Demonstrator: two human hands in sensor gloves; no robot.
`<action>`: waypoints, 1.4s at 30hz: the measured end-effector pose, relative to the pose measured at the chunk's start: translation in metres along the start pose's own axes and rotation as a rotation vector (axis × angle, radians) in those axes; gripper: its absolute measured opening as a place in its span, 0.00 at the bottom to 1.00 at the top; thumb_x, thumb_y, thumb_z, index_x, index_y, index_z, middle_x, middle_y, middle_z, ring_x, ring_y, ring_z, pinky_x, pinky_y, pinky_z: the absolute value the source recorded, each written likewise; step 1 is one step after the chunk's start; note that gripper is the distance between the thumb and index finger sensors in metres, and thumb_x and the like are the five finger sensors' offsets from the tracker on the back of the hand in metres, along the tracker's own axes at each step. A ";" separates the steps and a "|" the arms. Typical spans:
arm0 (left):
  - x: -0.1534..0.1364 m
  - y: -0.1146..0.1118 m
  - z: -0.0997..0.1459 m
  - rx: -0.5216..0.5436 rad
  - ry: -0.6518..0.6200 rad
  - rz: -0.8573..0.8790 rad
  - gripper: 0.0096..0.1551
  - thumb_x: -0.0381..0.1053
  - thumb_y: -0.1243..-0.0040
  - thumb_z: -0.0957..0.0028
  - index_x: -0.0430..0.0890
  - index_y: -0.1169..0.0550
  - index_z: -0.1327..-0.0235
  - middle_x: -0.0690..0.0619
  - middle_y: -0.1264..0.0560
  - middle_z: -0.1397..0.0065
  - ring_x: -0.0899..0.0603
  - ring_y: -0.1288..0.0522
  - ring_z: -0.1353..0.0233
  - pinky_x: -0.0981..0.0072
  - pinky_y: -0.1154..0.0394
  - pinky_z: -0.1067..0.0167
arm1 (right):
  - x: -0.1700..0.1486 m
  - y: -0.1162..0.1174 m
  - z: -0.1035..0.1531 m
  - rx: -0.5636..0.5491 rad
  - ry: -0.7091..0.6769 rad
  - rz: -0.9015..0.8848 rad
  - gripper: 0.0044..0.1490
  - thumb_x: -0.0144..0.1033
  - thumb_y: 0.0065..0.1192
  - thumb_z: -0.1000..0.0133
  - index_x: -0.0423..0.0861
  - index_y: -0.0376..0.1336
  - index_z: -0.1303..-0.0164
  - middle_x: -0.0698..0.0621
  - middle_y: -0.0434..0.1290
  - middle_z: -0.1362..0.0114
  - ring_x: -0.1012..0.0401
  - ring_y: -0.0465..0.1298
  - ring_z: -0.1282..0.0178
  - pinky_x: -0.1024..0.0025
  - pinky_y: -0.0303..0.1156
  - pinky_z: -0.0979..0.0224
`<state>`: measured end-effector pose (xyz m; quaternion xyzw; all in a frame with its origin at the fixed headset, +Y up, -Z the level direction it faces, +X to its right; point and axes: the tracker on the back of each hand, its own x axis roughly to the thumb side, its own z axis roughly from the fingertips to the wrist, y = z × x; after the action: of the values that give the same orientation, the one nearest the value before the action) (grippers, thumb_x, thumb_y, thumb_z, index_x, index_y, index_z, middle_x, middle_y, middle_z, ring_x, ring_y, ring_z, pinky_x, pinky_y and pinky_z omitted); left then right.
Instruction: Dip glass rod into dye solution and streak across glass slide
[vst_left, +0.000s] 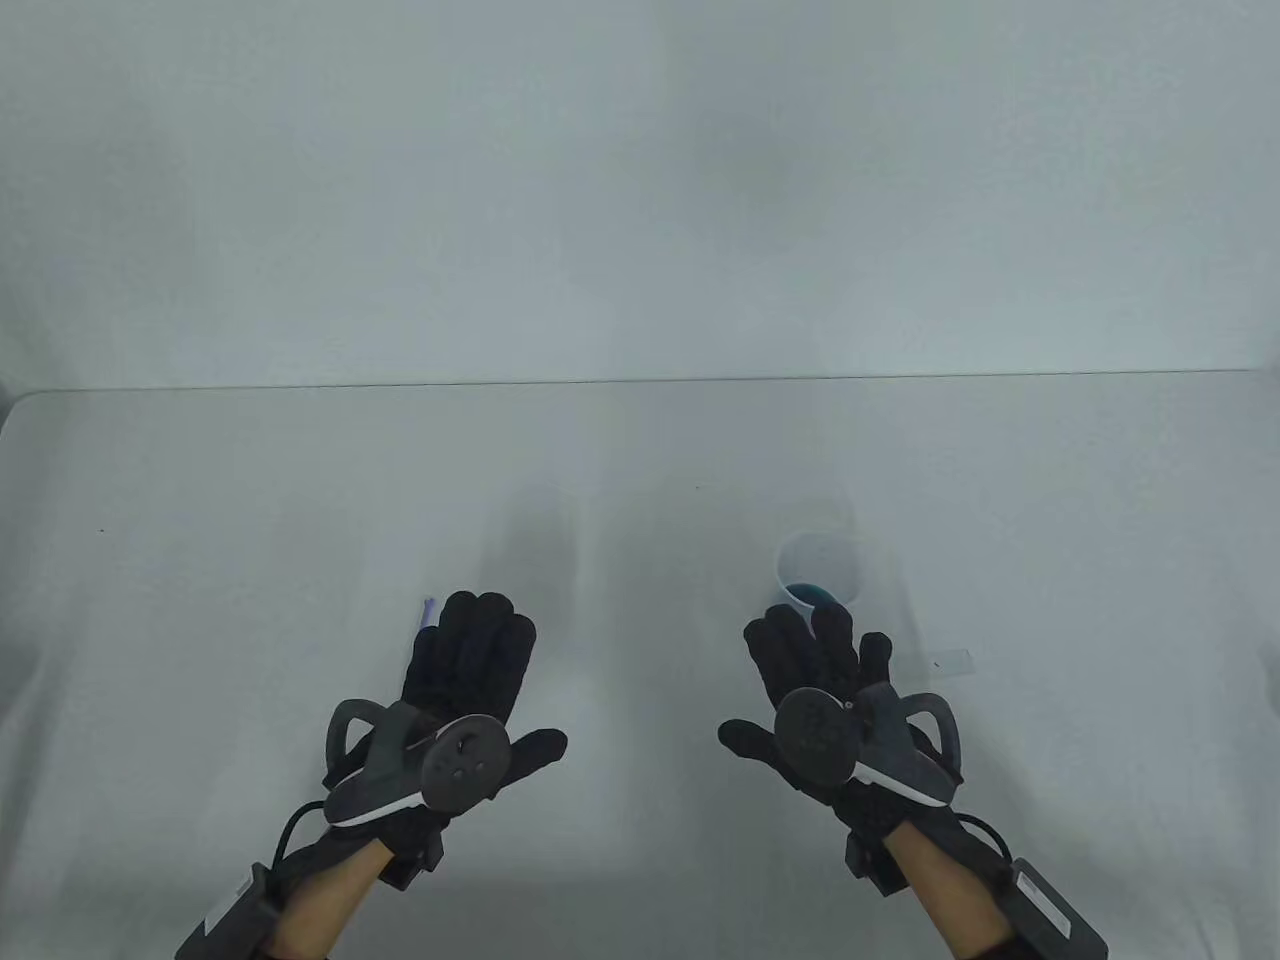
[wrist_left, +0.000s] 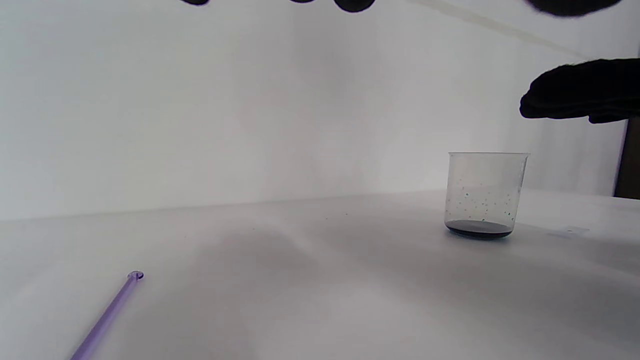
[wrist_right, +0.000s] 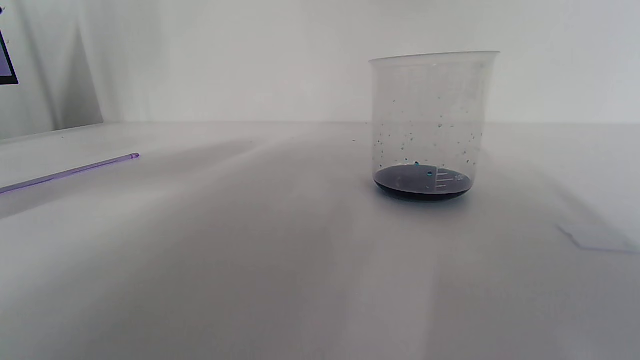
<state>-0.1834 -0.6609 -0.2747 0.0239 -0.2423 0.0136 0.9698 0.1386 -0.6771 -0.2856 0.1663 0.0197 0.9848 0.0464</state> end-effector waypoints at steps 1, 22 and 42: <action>0.000 0.000 0.000 -0.002 0.000 0.001 0.60 0.75 0.59 0.46 0.39 0.57 0.13 0.34 0.61 0.12 0.24 0.62 0.15 0.33 0.53 0.22 | 0.000 0.000 0.000 0.000 0.001 -0.002 0.59 0.76 0.30 0.49 0.50 0.33 0.14 0.49 0.39 0.07 0.37 0.41 0.10 0.29 0.41 0.19; -0.003 0.000 0.000 -0.013 0.015 0.013 0.59 0.75 0.59 0.46 0.40 0.56 0.13 0.33 0.61 0.11 0.24 0.62 0.14 0.32 0.53 0.22 | -0.001 -0.001 0.001 0.001 0.007 0.011 0.59 0.76 0.31 0.49 0.50 0.34 0.14 0.48 0.39 0.07 0.37 0.41 0.10 0.29 0.42 0.19; -0.004 0.002 0.000 0.001 0.032 0.000 0.59 0.74 0.58 0.45 0.40 0.55 0.13 0.33 0.60 0.11 0.24 0.61 0.15 0.31 0.51 0.22 | -0.120 -0.097 0.007 -0.164 0.381 -0.134 0.47 0.67 0.44 0.42 0.52 0.47 0.15 0.50 0.55 0.10 0.43 0.62 0.14 0.38 0.61 0.20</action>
<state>-0.1876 -0.6590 -0.2764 0.0241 -0.2267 0.0140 0.9736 0.2618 -0.5926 -0.3228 -0.0287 -0.0410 0.9915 0.1204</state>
